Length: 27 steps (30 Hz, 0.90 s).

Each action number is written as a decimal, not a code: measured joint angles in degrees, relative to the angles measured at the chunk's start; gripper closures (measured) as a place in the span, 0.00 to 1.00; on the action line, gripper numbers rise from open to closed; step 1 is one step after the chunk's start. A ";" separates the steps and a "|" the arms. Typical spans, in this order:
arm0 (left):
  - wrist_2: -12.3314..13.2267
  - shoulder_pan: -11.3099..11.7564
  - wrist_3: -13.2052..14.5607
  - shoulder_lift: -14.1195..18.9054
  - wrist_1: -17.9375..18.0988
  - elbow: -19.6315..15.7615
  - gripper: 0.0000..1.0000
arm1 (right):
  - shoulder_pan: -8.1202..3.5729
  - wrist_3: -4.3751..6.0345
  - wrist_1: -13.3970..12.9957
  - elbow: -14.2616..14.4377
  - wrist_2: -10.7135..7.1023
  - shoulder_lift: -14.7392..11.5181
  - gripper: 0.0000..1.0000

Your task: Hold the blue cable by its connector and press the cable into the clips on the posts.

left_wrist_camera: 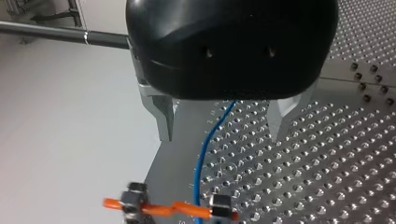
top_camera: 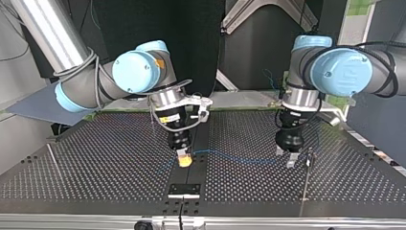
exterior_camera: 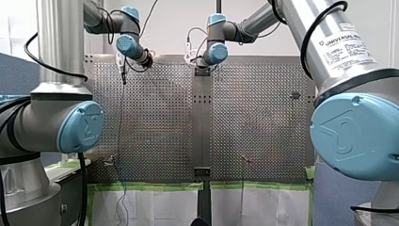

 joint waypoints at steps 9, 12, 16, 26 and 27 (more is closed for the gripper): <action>-2.69 -1.19 0.02 -2.20 2.45 1.29 0.00 | 0.00 0.00 0.01 0.01 -0.02 0.00 1.00; -3.16 -1.29 0.00 -2.23 2.76 1.35 0.00 | 0.00 0.00 0.03 0.01 -0.06 0.00 1.00; -3.37 -1.33 0.00 -2.25 2.98 1.35 0.00 | 0.00 0.00 0.06 0.00 -0.08 0.00 1.00; -4.93 -1.64 0.53 -2.25 2.89 1.35 0.41 | 0.09 0.00 0.19 0.04 -0.09 0.00 1.00; -5.29 -1.71 0.64 -2.25 2.87 1.35 0.41 | 0.12 0.00 0.20 0.05 -0.09 0.00 1.00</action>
